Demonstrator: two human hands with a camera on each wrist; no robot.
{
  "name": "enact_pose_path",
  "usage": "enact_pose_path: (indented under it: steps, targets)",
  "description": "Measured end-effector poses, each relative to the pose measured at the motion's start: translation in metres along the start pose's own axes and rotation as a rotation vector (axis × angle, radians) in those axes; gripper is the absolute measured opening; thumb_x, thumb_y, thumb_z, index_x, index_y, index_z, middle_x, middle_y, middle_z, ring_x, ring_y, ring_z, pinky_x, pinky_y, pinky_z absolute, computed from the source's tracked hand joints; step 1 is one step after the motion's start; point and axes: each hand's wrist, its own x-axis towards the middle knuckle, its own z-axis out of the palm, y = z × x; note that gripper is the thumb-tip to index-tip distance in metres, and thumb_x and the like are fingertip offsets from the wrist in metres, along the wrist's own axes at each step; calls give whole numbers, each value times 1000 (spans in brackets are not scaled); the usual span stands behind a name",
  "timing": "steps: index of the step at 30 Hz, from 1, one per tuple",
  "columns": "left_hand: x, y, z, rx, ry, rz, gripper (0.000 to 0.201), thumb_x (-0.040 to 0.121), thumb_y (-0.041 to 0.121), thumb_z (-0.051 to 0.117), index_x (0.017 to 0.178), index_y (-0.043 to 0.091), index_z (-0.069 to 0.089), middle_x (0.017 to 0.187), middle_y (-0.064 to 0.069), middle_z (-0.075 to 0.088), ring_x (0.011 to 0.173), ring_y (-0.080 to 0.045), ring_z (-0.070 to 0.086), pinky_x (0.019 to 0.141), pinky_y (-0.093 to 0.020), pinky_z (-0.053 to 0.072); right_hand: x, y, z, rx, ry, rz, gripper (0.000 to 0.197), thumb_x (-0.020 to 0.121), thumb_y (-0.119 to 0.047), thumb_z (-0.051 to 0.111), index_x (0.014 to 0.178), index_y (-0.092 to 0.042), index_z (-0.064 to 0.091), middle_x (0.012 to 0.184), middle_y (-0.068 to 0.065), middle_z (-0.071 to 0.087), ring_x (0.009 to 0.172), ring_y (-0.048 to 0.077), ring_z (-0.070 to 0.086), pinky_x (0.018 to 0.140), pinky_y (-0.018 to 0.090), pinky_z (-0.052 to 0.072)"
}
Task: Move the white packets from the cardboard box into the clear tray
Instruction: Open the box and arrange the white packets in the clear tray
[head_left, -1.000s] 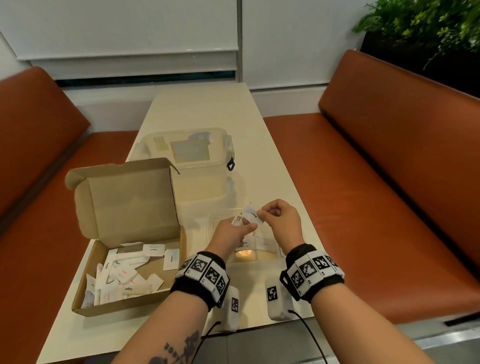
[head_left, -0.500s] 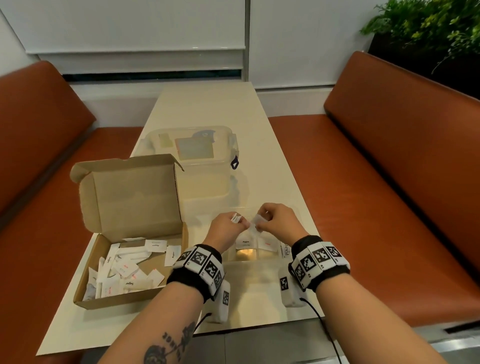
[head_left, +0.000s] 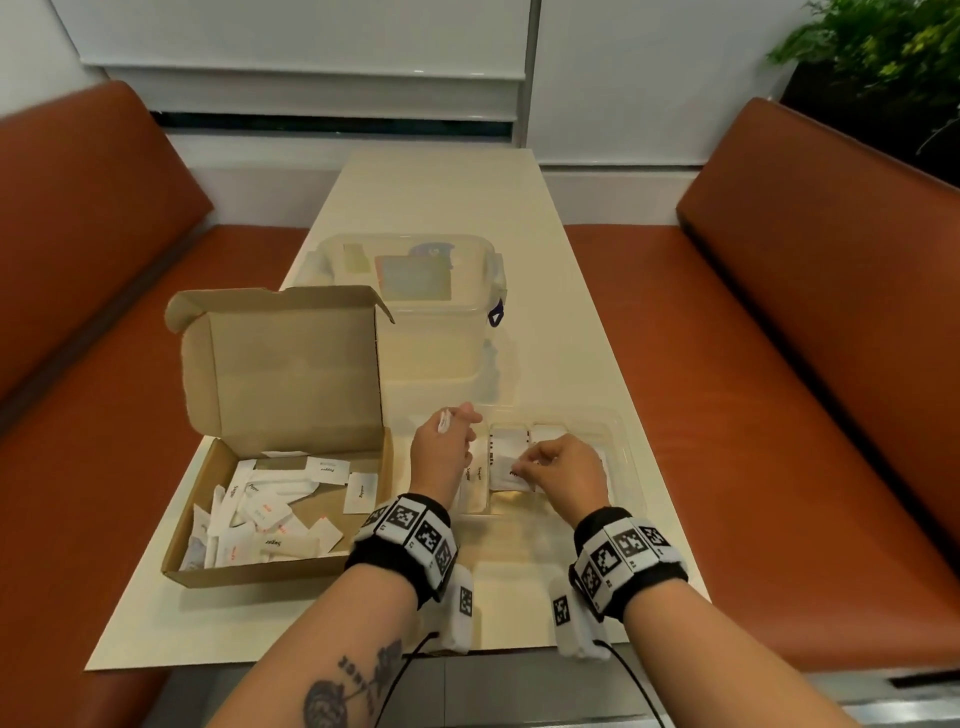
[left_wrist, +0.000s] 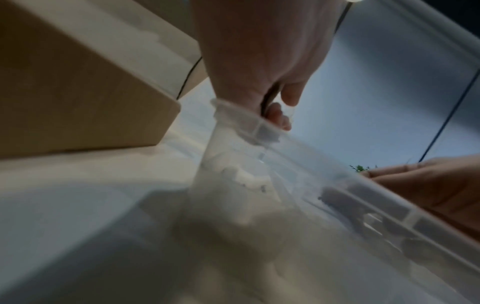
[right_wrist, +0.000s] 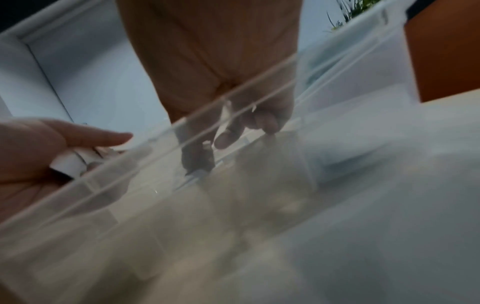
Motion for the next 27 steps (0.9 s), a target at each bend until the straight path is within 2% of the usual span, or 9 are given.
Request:
enact_pose_path:
  steps: [3,6,9,10,12,15,22,25,27]
  targets:
    - [1,-1,-1,-78,-1,0,32,97,32,50,78,12,65,64,0,51,48,-10,42,50,-25,38,4,-1,6,-106,9,-49,10,74,-31,76,74,-21,76,62,-9,55,60,3,48,49,12,26]
    - [2,-1,-1,-145,-3,-22,34,99,33,47,80,10,63,63,-1,51,48,-9,42,48,-23,39,5,-2,10,-204,-22,-58,11,77,-30,74,78,-19,76,69,-7,52,73,10,49,60,20,33]
    - [1,-1,-2,-172,-10,-31,34,99,33,46,80,10,63,63,-2,52,49,-10,42,48,-23,40,4,-2,14,-263,-62,-47,5,79,-23,72,77,-18,73,76,-2,58,79,15,54,67,26,42]
    - [1,-1,-2,-172,-12,-30,34,99,33,46,80,10,63,64,-2,52,49,-10,43,48,-23,40,3,-3,14,-273,-64,-51,2,79,-19,70,77,-18,69,77,-1,59,78,17,55,66,26,42]
    - [0,-2,-2,-170,-18,-26,34,99,34,46,80,10,63,64,-2,52,49,-10,43,48,-23,41,2,-4,15,-294,-58,-75,11,78,-10,65,78,-18,57,77,1,58,75,19,54,62,26,39]
    - [0,-2,-3,-175,-28,-25,35,99,34,46,80,10,63,65,-3,53,49,-10,44,50,-24,42,2,-6,16,-339,-62,-105,20,77,-7,63,73,-18,47,75,3,57,70,19,51,60,30,39]
    - [-3,0,-3,-208,-92,-51,39,100,34,42,91,3,64,68,-9,59,55,-15,56,56,-26,54,5,-6,20,-445,-58,-107,18,79,-13,63,72,-17,47,77,2,53,72,19,49,59,27,33]
    - [-4,4,-2,-303,-169,-130,42,101,35,41,105,-3,60,77,-14,61,63,-19,61,62,-29,54,4,-4,22,-427,-53,-101,19,78,-14,64,72,-17,46,76,2,52,71,19,49,58,27,32]
    - [-5,5,-1,-309,-225,-171,44,100,39,41,109,1,60,86,-15,64,69,-22,63,68,-33,54,3,-4,21,-351,-28,-104,18,78,-15,63,72,-17,46,75,1,51,71,18,47,59,27,32]
